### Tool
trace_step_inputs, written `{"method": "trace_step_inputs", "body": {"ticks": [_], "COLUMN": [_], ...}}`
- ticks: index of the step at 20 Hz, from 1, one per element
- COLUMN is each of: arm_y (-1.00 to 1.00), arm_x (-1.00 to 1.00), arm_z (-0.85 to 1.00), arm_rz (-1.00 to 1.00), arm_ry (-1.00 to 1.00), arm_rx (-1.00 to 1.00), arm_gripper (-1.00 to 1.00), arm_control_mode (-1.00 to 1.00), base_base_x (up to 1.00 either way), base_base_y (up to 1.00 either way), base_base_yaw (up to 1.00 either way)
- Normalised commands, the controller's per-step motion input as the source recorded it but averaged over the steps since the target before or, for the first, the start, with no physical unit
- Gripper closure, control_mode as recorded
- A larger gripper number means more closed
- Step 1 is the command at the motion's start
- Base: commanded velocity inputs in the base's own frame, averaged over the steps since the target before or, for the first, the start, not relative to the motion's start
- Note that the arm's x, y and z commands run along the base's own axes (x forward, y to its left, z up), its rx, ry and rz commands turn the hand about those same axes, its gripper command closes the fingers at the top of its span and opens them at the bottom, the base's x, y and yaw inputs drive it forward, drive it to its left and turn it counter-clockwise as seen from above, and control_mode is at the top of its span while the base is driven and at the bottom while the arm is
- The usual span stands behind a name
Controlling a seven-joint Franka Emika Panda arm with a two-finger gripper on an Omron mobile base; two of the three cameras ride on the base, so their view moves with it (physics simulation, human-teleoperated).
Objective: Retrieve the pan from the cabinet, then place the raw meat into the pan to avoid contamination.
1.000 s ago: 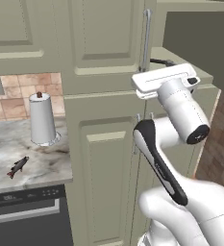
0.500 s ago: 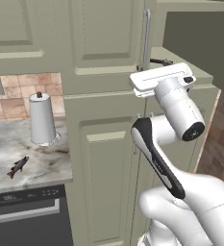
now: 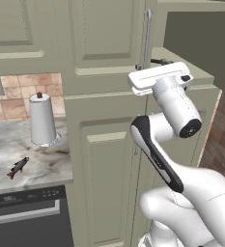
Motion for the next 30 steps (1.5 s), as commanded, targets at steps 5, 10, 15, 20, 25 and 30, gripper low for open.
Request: {"method": "trace_step_inputs", "body": {"ticks": [5,10,15,20,25,30], "arm_y": [0.00,0.00,0.00,0.00,0.00,0.00], "arm_x": [0.13,0.15,0.16,0.17,0.17,0.17], "arm_z": [-0.04,-0.05,-0.04,-0.04,-0.04,-0.04], "arm_rz": [0.00,0.00,0.00,0.00,0.00,0.00], "arm_ry": [0.00,0.00,0.00,0.00,0.00,0.00], "arm_rx": [0.00,0.00,0.00,0.00,0.00,0.00], "arm_gripper": [-1.00,-1.00,-1.00,-1.00,-1.00,-1.00], "arm_control_mode": [-1.00,-1.00,-1.00,-1.00,-1.00,-1.00], "base_base_x": [0.00,0.00,0.00,0.00,0.00,0.00], "base_base_y": [0.00,0.00,0.00,0.00,0.00,0.00], "base_base_yaw": [0.00,0.00,0.00,0.00,0.00,0.00]}}
